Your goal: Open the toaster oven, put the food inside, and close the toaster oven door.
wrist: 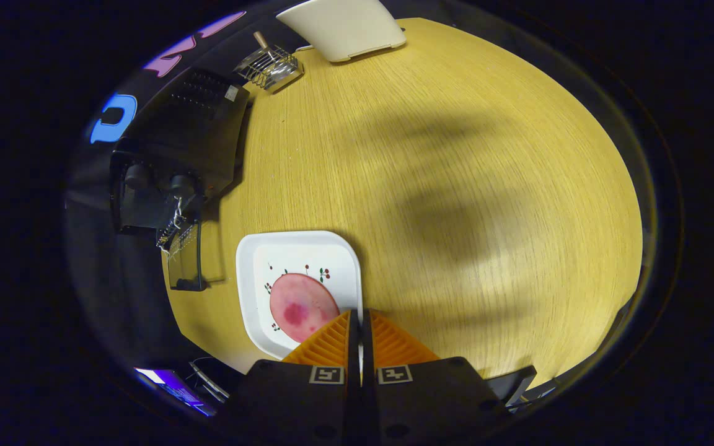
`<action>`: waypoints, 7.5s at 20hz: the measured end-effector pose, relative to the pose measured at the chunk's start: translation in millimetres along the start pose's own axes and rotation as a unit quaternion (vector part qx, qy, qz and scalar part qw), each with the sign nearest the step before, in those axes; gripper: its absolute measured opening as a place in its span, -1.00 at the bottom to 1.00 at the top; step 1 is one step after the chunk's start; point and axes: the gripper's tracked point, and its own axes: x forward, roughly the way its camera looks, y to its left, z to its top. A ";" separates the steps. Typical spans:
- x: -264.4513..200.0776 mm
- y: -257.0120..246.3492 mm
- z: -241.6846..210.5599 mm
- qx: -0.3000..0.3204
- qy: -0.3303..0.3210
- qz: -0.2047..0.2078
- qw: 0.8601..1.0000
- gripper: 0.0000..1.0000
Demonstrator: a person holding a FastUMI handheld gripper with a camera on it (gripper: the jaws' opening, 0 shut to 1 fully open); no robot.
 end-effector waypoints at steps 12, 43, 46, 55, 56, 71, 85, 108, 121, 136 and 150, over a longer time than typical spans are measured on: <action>-30.7 37.0 -12.5 0.117 -0.054 0.118 0.985 -0.90; 77.6 328.9 44.2 0.510 -0.229 0.080 0.825 -0.89; 86.1 331.3 55.4 0.522 -0.241 0.072 0.815 -0.89; 85.0 356.9 68.1 0.508 -0.236 0.129 0.818 -0.34; 81.5 359.6 68.8 0.503 -0.235 0.137 0.820 -0.15; 20.5 333.4 5.8 0.154 -0.240 0.081 0.955 0.94; 12.8 289.7 -59.7 -0.158 -0.245 -0.015 0.956 0.98; 112.9 284.4 -91.3 -0.141 -0.140 -0.108 0.974 0.98; 88.7 301.0 -80.4 -0.171 -0.191 -0.091 0.962 0.97; -13.5 360.3 -11.3 -0.185 -0.346 -0.036 0.919 0.99; -167.2 326.9 31.4 -0.163 -0.475 0.002 0.865 0.98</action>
